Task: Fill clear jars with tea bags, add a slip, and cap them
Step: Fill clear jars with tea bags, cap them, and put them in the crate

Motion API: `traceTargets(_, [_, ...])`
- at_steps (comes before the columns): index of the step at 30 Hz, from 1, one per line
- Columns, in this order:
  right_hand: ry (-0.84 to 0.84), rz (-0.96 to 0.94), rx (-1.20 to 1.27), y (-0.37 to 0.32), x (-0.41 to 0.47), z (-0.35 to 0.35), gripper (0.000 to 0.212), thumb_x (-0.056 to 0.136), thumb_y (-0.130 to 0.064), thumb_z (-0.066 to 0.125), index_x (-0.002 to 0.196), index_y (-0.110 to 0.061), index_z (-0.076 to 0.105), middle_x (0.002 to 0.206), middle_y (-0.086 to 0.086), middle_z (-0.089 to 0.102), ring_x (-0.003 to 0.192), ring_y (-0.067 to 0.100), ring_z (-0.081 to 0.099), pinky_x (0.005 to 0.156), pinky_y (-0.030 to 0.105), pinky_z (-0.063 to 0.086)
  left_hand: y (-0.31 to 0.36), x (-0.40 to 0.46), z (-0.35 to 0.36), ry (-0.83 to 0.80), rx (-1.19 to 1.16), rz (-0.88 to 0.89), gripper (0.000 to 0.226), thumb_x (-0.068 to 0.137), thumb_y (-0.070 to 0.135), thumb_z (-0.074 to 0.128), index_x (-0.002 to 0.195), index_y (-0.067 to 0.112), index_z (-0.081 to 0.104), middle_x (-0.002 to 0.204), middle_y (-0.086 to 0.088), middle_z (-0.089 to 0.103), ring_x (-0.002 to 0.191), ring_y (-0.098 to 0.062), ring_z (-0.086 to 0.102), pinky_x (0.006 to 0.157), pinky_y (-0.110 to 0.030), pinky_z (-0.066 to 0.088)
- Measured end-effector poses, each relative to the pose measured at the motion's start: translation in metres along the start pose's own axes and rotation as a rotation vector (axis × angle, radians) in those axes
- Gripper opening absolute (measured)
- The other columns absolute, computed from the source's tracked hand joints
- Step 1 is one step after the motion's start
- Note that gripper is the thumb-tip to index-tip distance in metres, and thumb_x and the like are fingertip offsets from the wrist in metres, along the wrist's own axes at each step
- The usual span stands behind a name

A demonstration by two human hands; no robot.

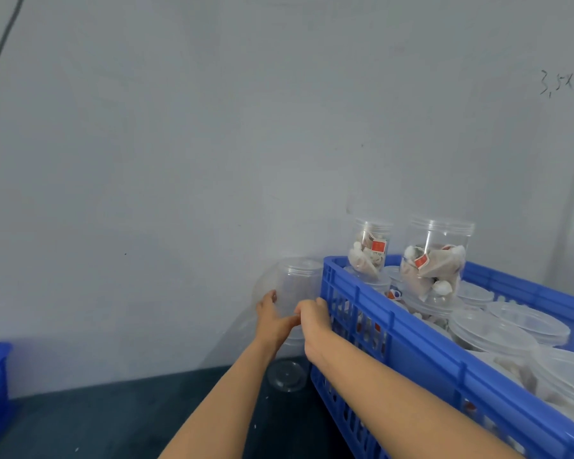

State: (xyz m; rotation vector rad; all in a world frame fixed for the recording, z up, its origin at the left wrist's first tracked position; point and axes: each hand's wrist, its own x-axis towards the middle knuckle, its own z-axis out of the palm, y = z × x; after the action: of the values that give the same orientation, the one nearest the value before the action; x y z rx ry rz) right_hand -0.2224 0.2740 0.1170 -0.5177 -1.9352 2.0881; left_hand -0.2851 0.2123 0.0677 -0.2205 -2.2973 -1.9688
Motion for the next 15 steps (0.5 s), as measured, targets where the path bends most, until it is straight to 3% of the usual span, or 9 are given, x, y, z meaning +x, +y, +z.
traceTargets(4, [-0.054, -0.001, 0.005, -0.01, -0.016, 0.0, 0.059, 0.089, 0.002, 0.044, 0.145, -0.009, 0.032, 0.142, 0.015, 0.038, 0.128, 0.028, 0.042, 0.098, 0.038, 0.038, 0.011, -0.015, -0.019, 0.022, 0.022, 0.037, 0.093, 0.073, 0.017, 0.082, 0.148, 0.016, 0.027, 0.144, -0.005, 0.023, 0.118, -0.018, 0.042, 0.101, -0.03, 0.037])
traceTargets(7, [-0.111, -0.032, -0.017, -0.019, -0.036, -0.001, 0.055, 0.087, 0.002, 0.044, 0.14, -0.008, 0.037, 0.137, 0.015, 0.041, 0.121, 0.027, 0.046, 0.09, 0.036, 0.042, 0.024, -0.035, -0.039, 0.025, 0.016, 0.077, 0.091, 0.072, 0.021, 0.084, 0.146, 0.016, 0.03, 0.141, -0.004, 0.023, 0.123, -0.019, 0.04, 0.104, -0.031, 0.037])
traceTargets(11, [-0.199, -0.032, -0.03, -0.021, -0.08, 0.0, 0.056, 0.087, 0.001, 0.042, 0.14, -0.016, 0.037, 0.134, 0.011, 0.046, 0.117, 0.024, 0.048, 0.095, 0.036, 0.044, 0.036, -0.072, -0.066, 0.1, 0.0, 0.107, 0.087, 0.073, 0.016, 0.085, 0.14, 0.012, 0.03, 0.139, -0.005, 0.027, 0.126, -0.02, 0.04, 0.105, -0.031, 0.037])
traceTargets(15, [-0.334, -0.023, -0.034, -0.009, -0.131, -0.002, 0.066, 0.087, 0.001, 0.043, 0.147, -0.024, 0.03, 0.141, 0.009, 0.044, 0.126, 0.022, 0.045, 0.107, 0.039, 0.039, 0.031, -0.12, -0.096, 0.106, -0.026, 0.187, 0.089, 0.067, 0.013, 0.089, 0.126, 0.022, 0.022, 0.135, -0.004, 0.035, 0.122, -0.016, 0.04, 0.096, -0.024, 0.036])
